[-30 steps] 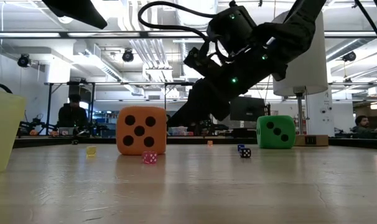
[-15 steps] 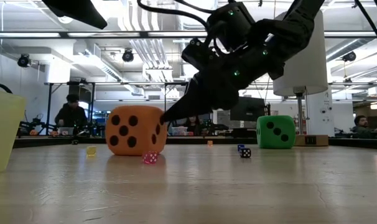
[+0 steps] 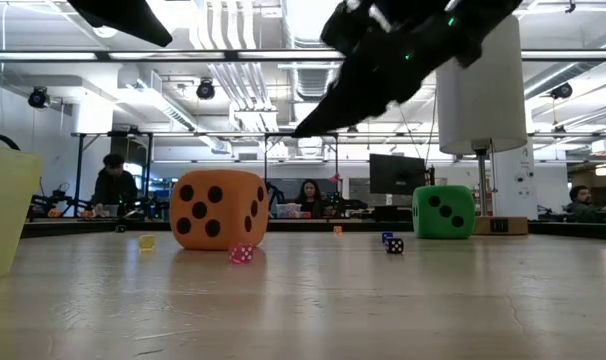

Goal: Pick & Place Dice
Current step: Put the large orange dice into the yellow bin

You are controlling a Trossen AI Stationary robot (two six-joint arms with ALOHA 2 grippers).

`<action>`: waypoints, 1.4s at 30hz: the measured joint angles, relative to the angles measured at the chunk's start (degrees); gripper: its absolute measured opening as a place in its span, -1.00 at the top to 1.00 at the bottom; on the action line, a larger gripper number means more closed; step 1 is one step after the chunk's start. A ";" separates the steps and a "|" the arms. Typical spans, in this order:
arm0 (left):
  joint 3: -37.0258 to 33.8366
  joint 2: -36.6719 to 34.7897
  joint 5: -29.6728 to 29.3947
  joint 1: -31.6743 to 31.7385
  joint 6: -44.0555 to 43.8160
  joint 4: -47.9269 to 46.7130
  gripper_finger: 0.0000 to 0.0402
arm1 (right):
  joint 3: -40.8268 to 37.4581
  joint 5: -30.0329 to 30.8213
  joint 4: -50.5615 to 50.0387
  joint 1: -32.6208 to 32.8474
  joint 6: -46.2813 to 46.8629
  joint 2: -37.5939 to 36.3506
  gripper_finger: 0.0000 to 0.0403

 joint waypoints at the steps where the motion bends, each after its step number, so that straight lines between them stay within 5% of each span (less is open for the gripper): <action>1: 0.00 0.00 0.00 0.00 0.00 -0.02 -0.92 | -0.08 0.01 -1.90 0.23 0.11 -1.62 0.11; 20: 0.00 0.00 -3.10 0.97 -0.17 0.64 -0.91 | -8.21 4.57 -6.82 9.36 0.05 -27.45 0.11; 42: 0.00 0.41 0.42 10.08 -8.17 3.04 -0.90 | -9.13 4.38 -7.04 9.83 0.14 -29.27 0.11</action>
